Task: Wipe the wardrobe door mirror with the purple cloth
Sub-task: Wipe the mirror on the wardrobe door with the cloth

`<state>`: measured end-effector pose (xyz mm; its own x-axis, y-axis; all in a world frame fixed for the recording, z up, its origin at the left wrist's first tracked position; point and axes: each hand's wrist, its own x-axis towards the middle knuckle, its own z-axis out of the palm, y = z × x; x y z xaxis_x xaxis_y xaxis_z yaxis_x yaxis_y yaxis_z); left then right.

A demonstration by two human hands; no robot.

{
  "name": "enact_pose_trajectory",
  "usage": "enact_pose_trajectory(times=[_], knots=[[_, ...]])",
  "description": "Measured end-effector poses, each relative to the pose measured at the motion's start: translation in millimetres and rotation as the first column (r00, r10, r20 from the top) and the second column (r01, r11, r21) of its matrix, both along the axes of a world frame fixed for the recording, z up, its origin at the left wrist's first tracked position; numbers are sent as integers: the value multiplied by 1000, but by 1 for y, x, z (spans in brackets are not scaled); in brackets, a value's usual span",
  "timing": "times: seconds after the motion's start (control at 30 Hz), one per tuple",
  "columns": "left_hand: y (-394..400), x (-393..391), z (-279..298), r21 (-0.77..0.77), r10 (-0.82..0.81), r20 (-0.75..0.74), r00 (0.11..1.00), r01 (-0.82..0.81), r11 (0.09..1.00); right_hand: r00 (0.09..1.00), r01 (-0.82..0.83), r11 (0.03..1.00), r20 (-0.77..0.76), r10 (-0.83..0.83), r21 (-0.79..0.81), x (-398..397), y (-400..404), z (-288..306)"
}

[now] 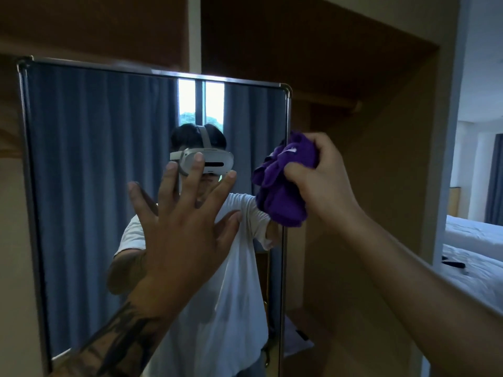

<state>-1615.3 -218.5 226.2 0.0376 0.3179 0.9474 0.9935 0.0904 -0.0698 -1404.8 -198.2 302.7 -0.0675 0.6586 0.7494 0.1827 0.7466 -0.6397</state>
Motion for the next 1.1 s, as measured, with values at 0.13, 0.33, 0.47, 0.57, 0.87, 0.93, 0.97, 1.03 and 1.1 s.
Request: enact_pose_trajectory(times=[0.13,0.33,0.47,0.57,0.87,0.93,0.97,1.03,1.1], knots=[[-2,2,1,-15,-5,-1,1000,5,1000,1000,12,999,28,-13,35,3,3,-22],[-1,1,0,-25,24,-3,1000,-24,999,999,8,991,-32,-4,132,-4,14,6],[-2,-3,-1,-23,23,-39,999,-24,999,997,50,983,52,-60,179,-14,16,-46],[-1,-2,-1,-41,36,-56,998,-38,998,996,23,990,81,-35,140,-9,27,-33],[1,-11,-8,-20,47,-133,990,-50,999,999,-49,994,-7,50,102,-14,26,-37],[2,-11,-7,-19,53,-138,989,-56,998,999,-30,995,-32,33,90,-13,32,-17],[2,-10,-7,-18,58,-140,988,-61,998,998,-20,996,-52,25,83,-14,33,-3],[3,-11,-8,-4,56,-142,988,-57,998,995,-26,994,-89,35,106,-16,33,11],[4,-12,-8,19,40,-142,989,-37,999,994,-35,993,-100,46,116,-18,32,1]])
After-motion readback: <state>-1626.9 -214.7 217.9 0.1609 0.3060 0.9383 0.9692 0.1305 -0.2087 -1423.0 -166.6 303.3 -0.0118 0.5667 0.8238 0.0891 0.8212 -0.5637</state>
